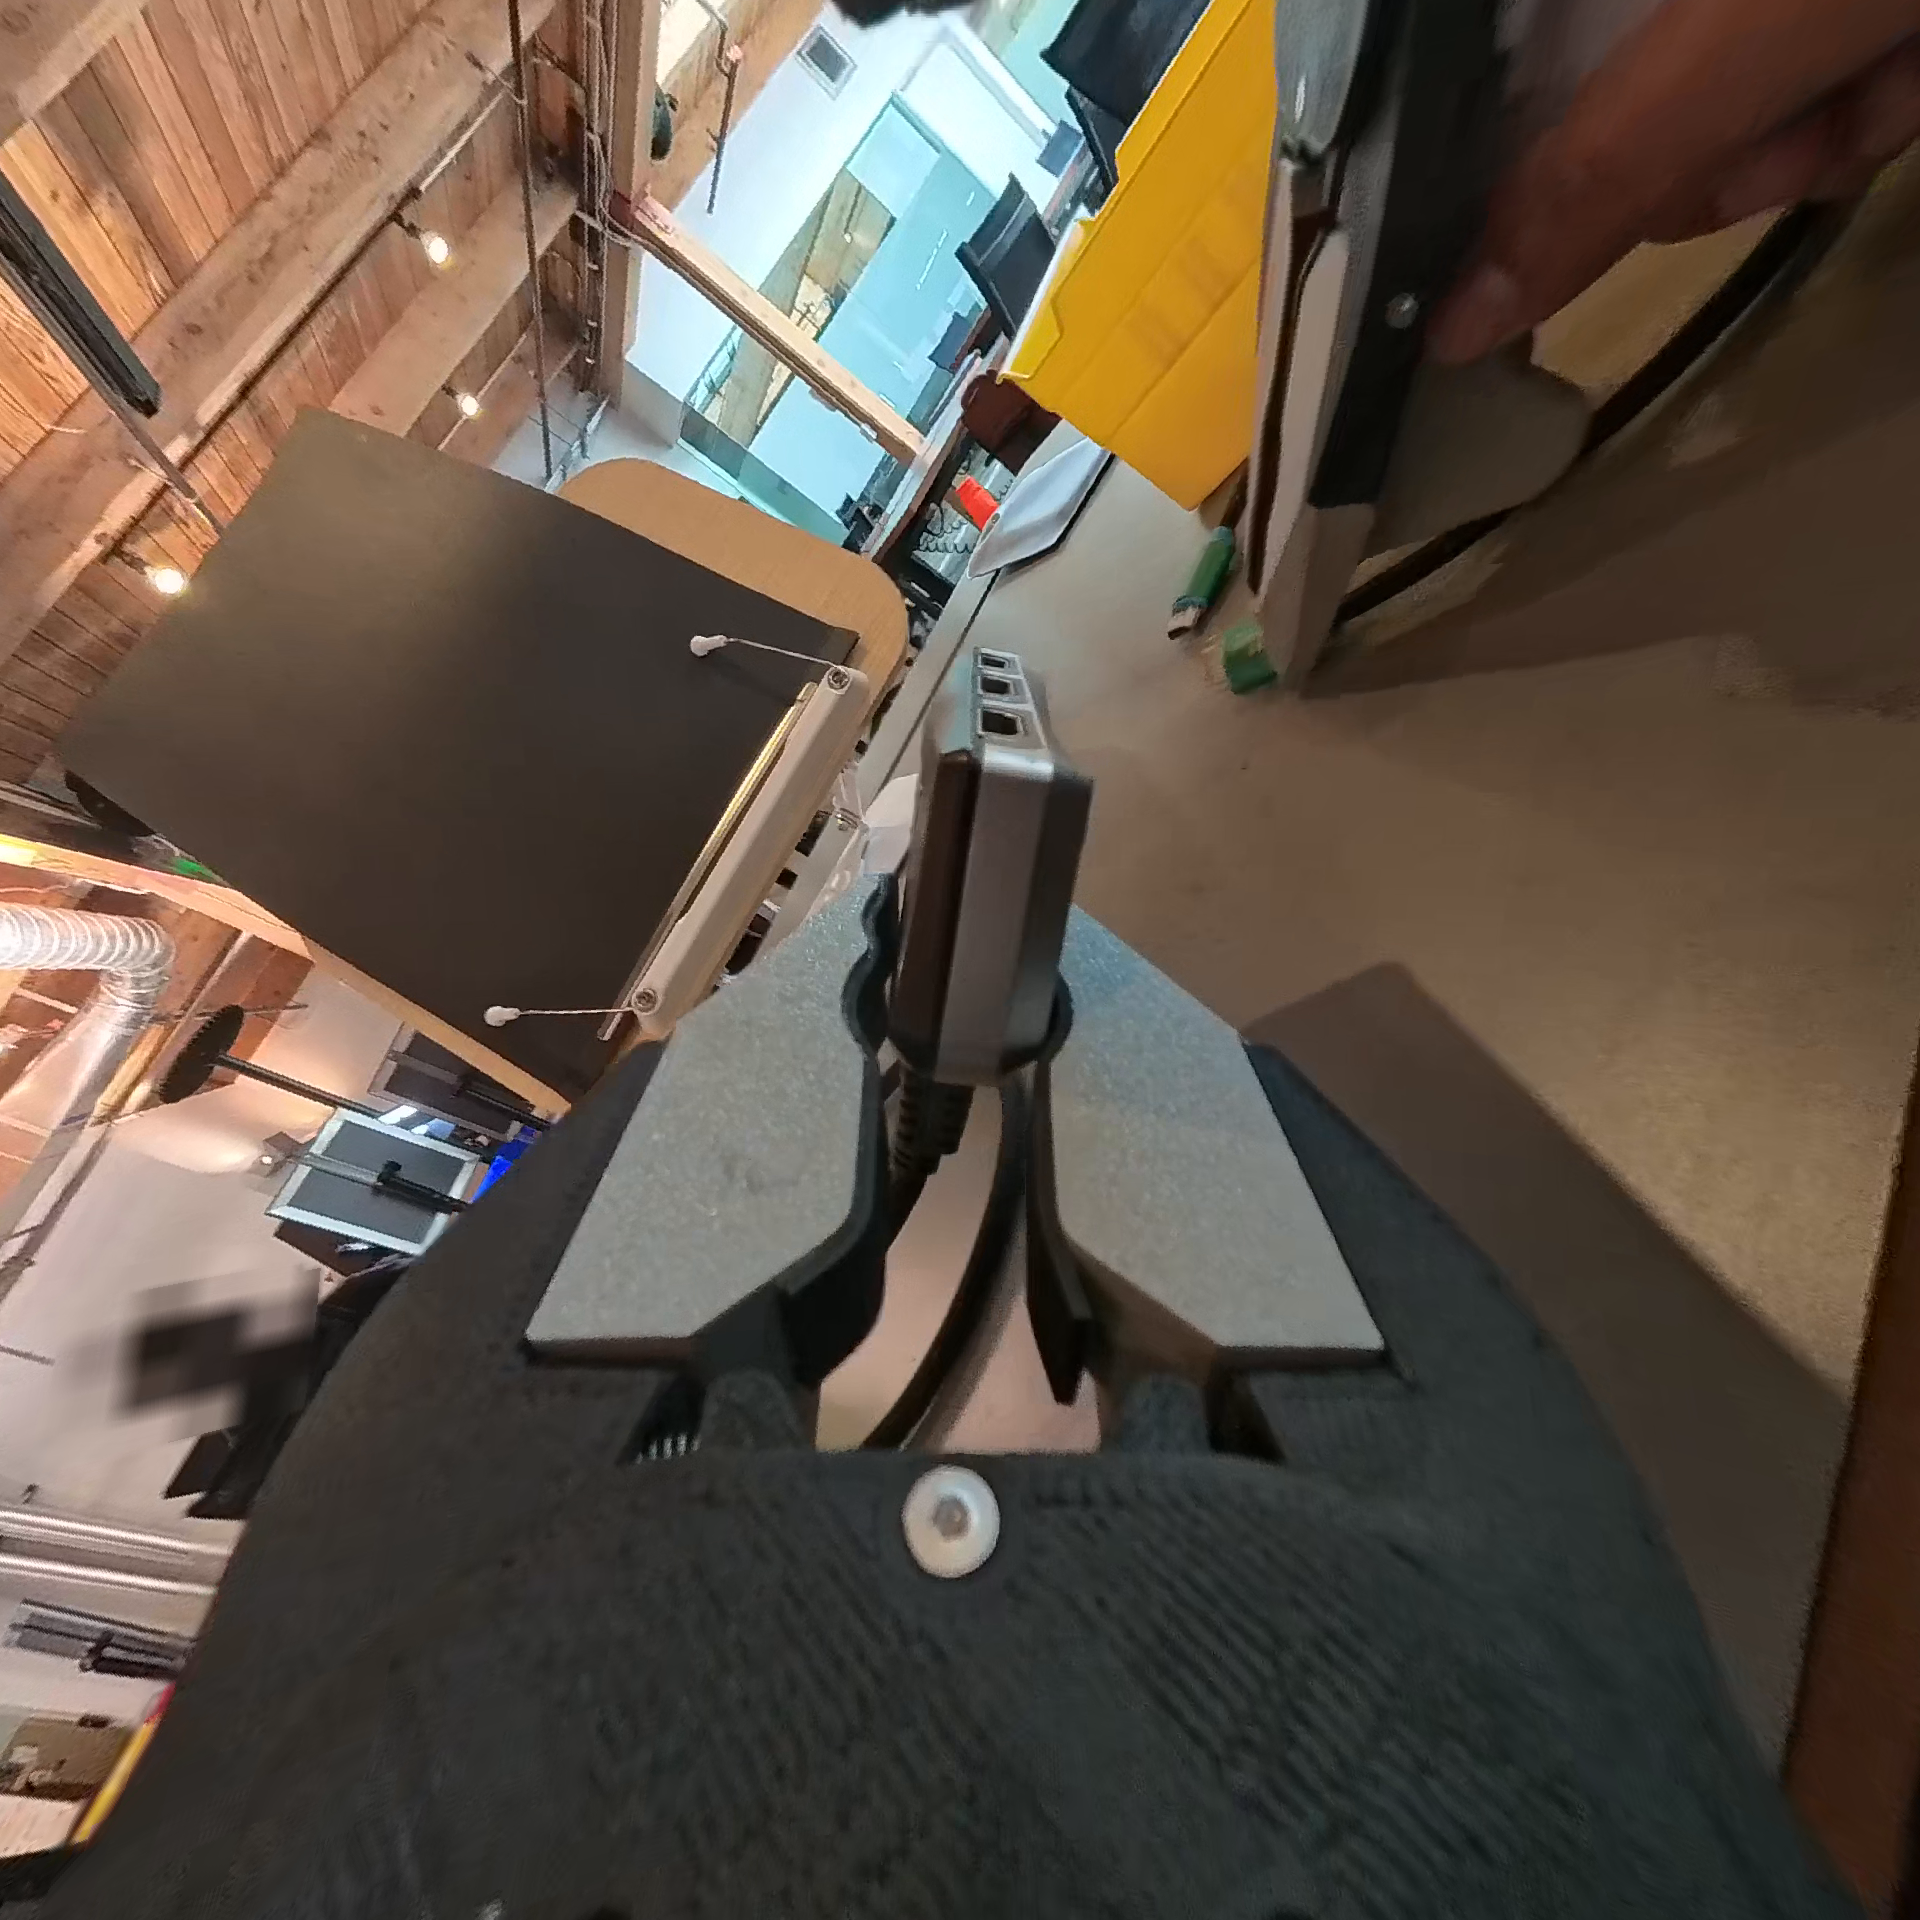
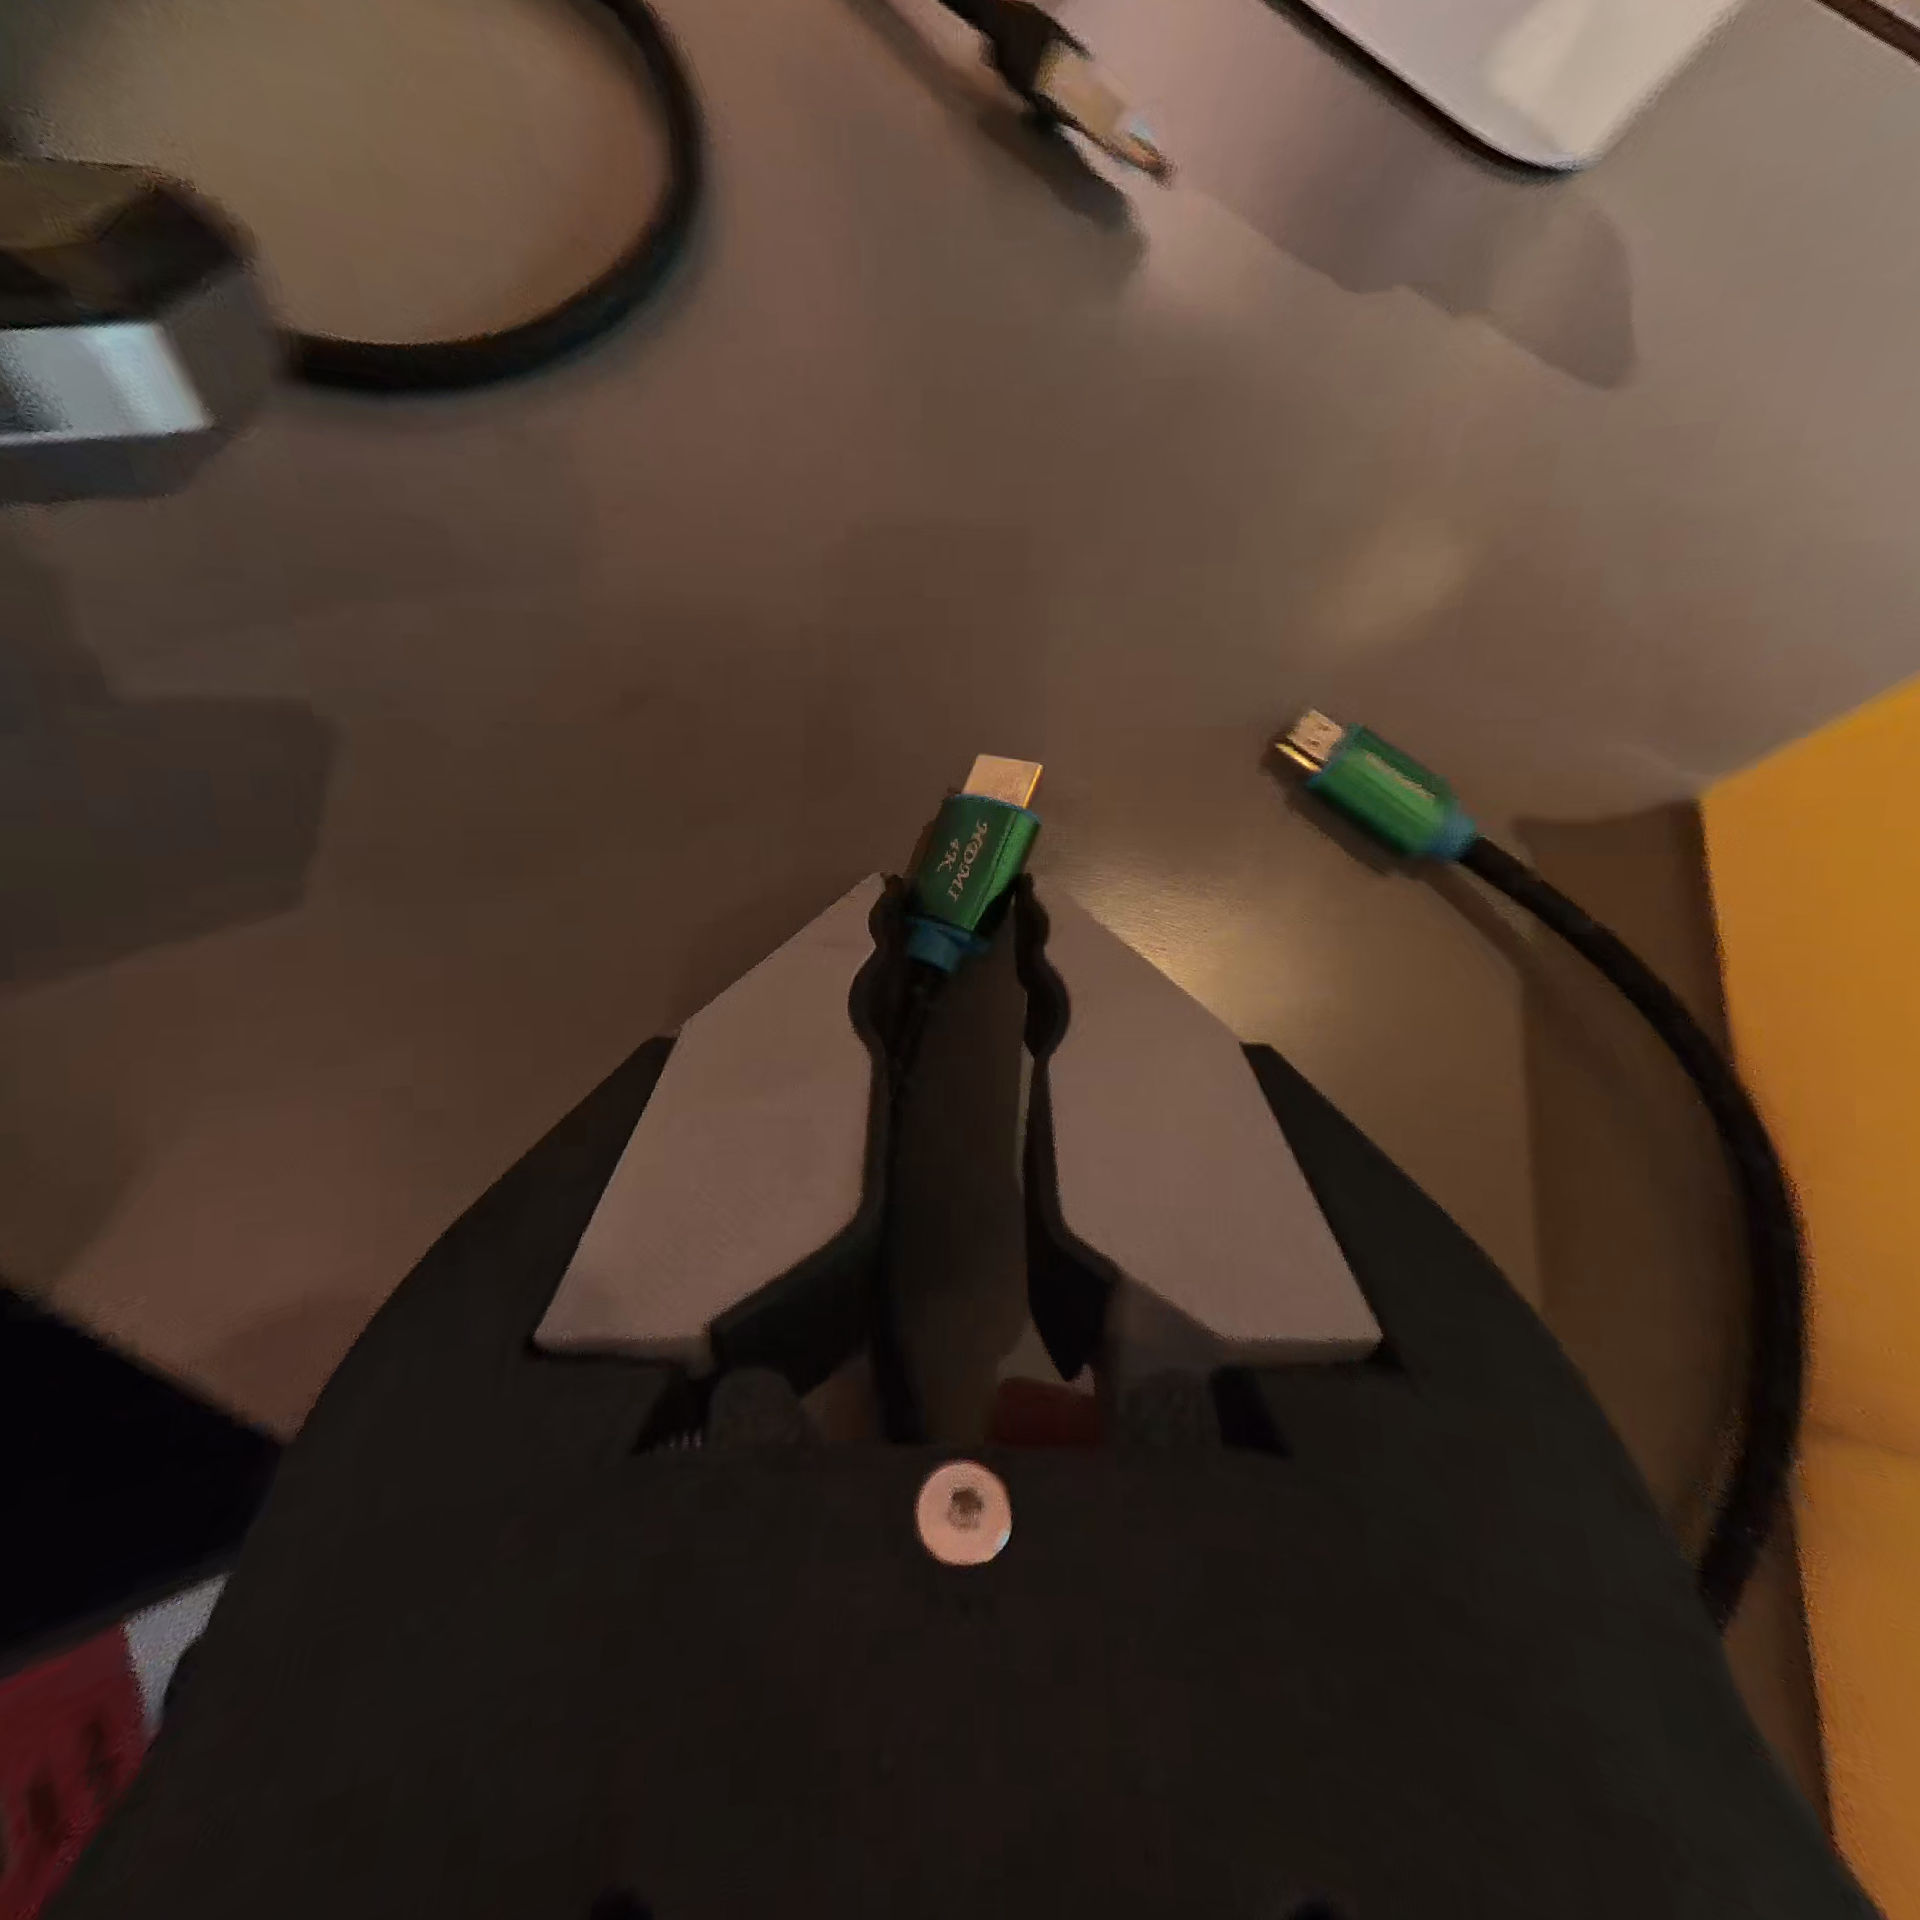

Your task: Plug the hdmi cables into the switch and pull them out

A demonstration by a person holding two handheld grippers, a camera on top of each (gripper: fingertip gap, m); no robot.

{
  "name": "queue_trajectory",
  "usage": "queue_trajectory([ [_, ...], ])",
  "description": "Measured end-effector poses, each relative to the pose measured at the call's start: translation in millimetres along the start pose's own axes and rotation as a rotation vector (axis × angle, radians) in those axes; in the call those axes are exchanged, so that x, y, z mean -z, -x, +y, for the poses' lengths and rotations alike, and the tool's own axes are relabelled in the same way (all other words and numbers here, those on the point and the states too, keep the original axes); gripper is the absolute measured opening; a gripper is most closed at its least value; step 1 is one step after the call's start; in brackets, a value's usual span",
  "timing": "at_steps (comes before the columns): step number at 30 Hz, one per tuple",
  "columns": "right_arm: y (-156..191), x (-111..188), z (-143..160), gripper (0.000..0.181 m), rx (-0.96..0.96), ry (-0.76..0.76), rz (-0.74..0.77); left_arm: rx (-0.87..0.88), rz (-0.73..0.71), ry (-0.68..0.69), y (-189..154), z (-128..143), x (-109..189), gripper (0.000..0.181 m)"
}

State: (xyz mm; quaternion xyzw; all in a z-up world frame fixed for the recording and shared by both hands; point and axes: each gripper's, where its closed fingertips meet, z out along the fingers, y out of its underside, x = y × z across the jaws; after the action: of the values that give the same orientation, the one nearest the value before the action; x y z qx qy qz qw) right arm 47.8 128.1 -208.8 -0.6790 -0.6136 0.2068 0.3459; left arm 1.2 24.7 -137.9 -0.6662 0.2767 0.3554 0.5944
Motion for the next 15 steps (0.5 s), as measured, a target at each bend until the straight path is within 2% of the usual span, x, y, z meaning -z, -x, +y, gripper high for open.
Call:
queue_trajectory([
  [5, 57.5, 32.2, -12.3, 0.017, 0.115, -0.062, -0.31, -0.121, -0.043, -0.003, -0.3, -2.6, -0.3, 0.021],
  [11, 100.8, 63.7, -19.8, 0.017, 0.187, -0.095, -0.604, -0.342, -0.104, 0.013, 0.9, 2.4, 3.6, 0.02],
  [15, 113.4, 67.0, -19.8, 0.017, 0.194, -0.085, -0.676, -0.463, -0.12, 0.009, -5.1, 1.6, 4.4, 0.02],
])
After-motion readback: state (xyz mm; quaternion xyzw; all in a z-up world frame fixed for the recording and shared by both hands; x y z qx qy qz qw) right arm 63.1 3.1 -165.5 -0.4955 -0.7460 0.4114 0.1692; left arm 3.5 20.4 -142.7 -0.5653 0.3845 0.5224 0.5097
